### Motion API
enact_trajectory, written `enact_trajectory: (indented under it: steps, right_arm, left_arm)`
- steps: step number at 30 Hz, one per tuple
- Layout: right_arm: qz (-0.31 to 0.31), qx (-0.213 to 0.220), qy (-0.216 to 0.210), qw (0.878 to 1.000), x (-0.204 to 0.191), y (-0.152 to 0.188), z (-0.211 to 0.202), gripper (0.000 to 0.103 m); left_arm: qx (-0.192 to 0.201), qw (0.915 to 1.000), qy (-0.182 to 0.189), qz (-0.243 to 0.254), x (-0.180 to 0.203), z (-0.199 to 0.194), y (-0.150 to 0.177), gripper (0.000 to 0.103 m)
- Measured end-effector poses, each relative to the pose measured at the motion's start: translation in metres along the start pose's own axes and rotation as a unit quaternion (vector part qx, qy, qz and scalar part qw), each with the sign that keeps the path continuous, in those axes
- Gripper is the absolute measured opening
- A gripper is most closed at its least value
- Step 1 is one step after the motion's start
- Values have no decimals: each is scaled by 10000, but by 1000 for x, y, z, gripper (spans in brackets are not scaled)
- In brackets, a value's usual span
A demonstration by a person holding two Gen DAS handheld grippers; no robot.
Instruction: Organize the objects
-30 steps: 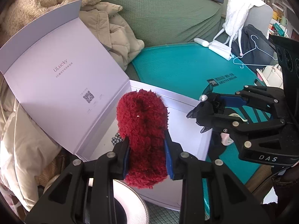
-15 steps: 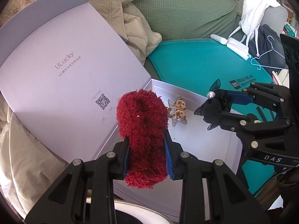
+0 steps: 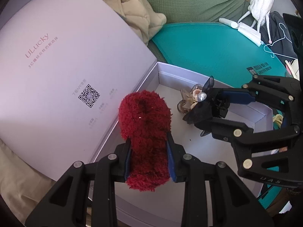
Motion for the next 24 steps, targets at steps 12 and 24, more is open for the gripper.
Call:
enact_trajectory:
  steps: [12, 24]
  right_arm:
    - [234, -334, 316, 9987, 18, 16, 25, 42]
    - [309, -433, 485, 9974, 23, 26, 15, 57]
  left_arm:
    - [-81, 9996, -287, 4, 12, 15, -6, 38]
    - [-26, 9986, -380, -361, 11, -1, 3, 50]
Point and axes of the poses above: each gripper's, at about its wrist camera, not at the fingertips, and z roughly the way its jaws point, x to its right, y to its underside, the point moved 7 cm from there along z, roughly the way its jaws point, and after that the axes turned 1 degree about x, right-handed, at the moved point
